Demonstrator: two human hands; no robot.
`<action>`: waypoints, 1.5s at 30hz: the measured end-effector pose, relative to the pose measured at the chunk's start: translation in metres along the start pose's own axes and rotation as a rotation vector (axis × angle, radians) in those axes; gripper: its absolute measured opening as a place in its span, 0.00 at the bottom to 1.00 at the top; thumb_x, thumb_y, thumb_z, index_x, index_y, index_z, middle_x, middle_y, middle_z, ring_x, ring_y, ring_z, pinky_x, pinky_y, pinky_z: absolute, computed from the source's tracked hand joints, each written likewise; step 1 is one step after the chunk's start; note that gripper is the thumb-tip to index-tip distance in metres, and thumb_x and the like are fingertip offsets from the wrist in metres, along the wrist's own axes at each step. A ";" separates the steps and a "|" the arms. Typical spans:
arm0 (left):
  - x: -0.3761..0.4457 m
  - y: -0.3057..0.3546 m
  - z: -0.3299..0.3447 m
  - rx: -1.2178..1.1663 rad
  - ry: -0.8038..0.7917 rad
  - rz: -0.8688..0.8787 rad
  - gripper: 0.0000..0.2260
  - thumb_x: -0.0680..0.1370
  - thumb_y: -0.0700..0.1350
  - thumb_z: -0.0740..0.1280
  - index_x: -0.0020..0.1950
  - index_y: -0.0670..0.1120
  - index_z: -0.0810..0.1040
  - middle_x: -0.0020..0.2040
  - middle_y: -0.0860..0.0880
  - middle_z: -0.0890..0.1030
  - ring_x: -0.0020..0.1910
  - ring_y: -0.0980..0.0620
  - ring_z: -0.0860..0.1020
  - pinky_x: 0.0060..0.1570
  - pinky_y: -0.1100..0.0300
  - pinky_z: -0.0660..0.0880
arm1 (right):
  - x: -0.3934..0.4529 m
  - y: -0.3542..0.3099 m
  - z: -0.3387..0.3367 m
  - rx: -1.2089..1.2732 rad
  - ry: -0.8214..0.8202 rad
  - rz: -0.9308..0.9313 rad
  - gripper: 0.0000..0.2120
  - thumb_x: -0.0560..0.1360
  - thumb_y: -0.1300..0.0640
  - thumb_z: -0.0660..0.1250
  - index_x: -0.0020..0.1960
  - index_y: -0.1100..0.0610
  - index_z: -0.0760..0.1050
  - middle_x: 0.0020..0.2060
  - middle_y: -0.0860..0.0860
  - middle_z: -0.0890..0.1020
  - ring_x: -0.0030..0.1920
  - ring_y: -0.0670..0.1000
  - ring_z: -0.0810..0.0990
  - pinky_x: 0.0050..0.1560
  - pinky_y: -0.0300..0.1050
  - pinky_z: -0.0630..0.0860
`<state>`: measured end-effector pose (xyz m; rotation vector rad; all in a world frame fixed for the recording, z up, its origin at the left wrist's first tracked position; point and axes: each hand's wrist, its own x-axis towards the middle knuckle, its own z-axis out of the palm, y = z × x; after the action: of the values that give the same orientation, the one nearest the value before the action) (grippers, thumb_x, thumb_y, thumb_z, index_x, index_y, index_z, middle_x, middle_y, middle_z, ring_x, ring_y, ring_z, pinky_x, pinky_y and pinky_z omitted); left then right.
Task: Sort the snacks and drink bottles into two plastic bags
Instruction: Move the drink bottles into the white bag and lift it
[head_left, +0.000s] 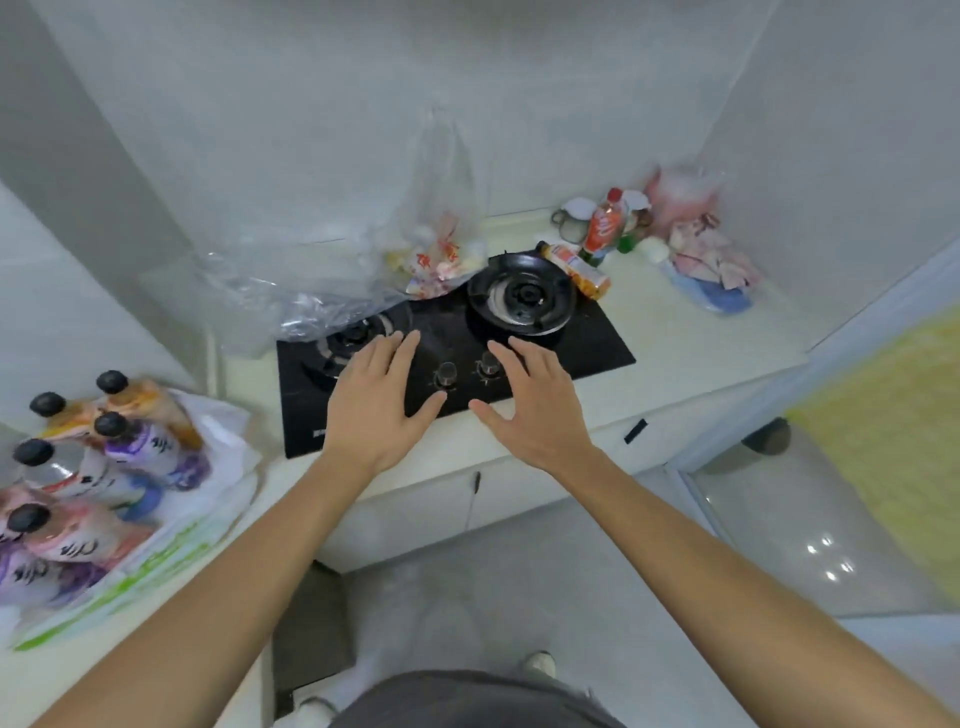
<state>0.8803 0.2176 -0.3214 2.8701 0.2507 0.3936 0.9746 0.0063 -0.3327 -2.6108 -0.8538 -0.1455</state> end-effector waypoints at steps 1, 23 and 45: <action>0.011 0.017 0.006 0.000 -0.002 0.003 0.36 0.80 0.67 0.56 0.81 0.46 0.61 0.77 0.44 0.69 0.78 0.42 0.65 0.76 0.44 0.64 | 0.001 0.018 -0.007 -0.005 0.003 0.002 0.38 0.76 0.32 0.62 0.80 0.49 0.63 0.77 0.53 0.68 0.77 0.56 0.64 0.76 0.55 0.65; 0.274 0.219 0.170 -0.179 -0.084 -0.058 0.32 0.80 0.62 0.64 0.80 0.49 0.63 0.73 0.46 0.72 0.73 0.44 0.69 0.64 0.44 0.75 | 0.141 0.334 -0.064 0.011 -0.055 0.208 0.37 0.77 0.36 0.66 0.80 0.48 0.60 0.77 0.51 0.66 0.76 0.55 0.64 0.71 0.55 0.68; 0.496 0.184 0.337 0.050 -0.349 -0.522 0.25 0.81 0.61 0.60 0.71 0.45 0.68 0.62 0.39 0.78 0.64 0.39 0.73 0.61 0.45 0.71 | 0.412 0.448 0.037 0.332 -0.181 0.155 0.37 0.68 0.42 0.75 0.72 0.48 0.66 0.66 0.50 0.75 0.67 0.56 0.74 0.62 0.55 0.74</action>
<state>1.4719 0.0712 -0.4703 2.7106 0.9155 -0.2095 1.5700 -0.0848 -0.4265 -2.3851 -0.6640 0.2582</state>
